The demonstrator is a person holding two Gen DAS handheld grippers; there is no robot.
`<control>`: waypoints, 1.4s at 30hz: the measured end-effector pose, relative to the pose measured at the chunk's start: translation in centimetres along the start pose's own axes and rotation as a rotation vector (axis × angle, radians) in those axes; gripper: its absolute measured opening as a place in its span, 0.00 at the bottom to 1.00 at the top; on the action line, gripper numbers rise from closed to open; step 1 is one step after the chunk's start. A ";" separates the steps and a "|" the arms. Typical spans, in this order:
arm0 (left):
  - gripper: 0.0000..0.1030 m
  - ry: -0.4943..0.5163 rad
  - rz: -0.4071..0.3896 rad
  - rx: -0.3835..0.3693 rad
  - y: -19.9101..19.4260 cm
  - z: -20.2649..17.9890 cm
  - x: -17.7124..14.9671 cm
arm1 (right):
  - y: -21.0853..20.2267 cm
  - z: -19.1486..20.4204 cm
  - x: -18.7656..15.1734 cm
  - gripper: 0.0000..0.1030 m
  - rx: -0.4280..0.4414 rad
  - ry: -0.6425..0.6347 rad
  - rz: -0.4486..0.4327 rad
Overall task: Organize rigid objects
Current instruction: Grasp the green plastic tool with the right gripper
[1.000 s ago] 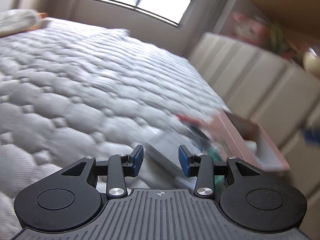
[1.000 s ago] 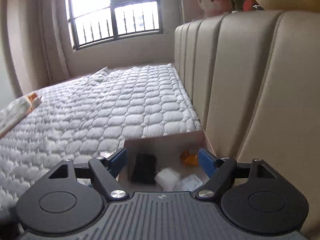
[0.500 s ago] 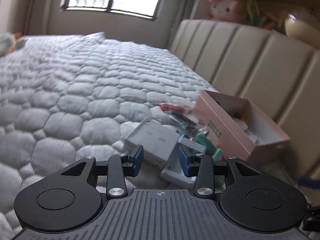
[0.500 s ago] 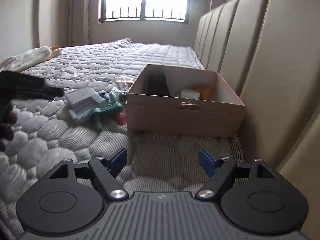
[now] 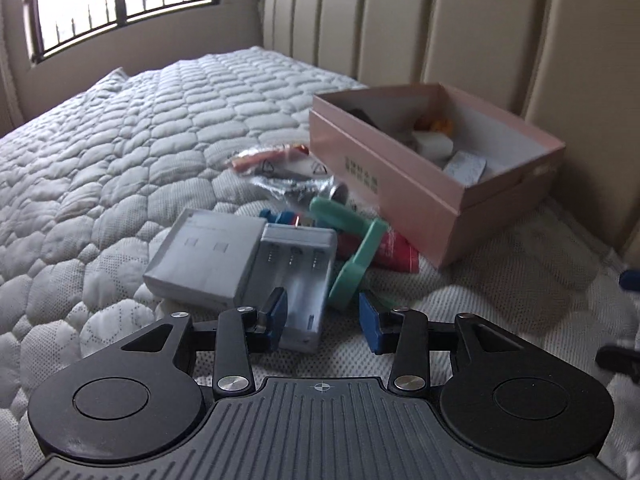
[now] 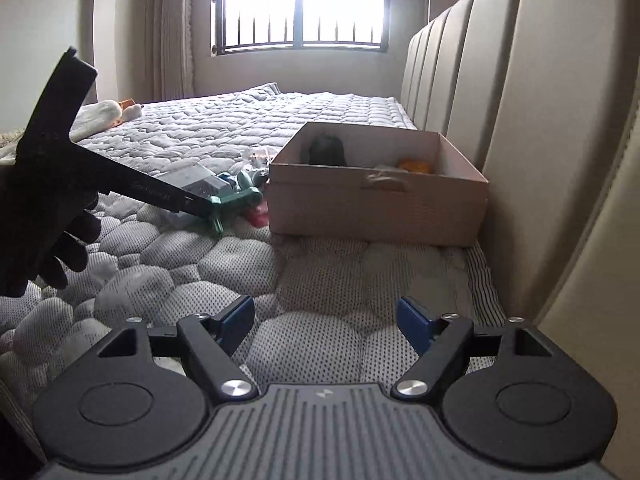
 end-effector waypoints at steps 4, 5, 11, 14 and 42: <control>0.23 0.023 -0.001 -0.003 -0.7 0.5 -0.7 | 0.4 -0.3 -0.2 0.76 -0.003 0.009 0.008; 0.16 0.008 -0.005 -0.016 -1.1 0.7 -0.8 | 0.5 -0.3 -0.1 0.76 0.000 0.016 0.010; 0.12 -0.090 -0.013 -0.018 -3.8 2.2 -2.8 | 0.5 1.5 2.4 0.76 0.054 0.000 -0.024; 0.12 -0.139 -0.043 -0.022 -4.9 2.9 -3.7 | 1.3 3.4 4.5 0.76 0.116 -0.024 -0.021; 0.16 -0.419 -0.163 -0.076 -6.8 8.3 -3.9 | 8.4 8.3 7.8 0.67 0.071 0.030 0.149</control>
Point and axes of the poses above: each gripper's, at about its wrist camera, not at the fingertips, and y roughly the way its jaws point, z to its left, x to its top, the point moved 8 cm from there along y, roughly the way its jaws point, and after that the axes turned 7 degrees about z, right-handed, at the moved point
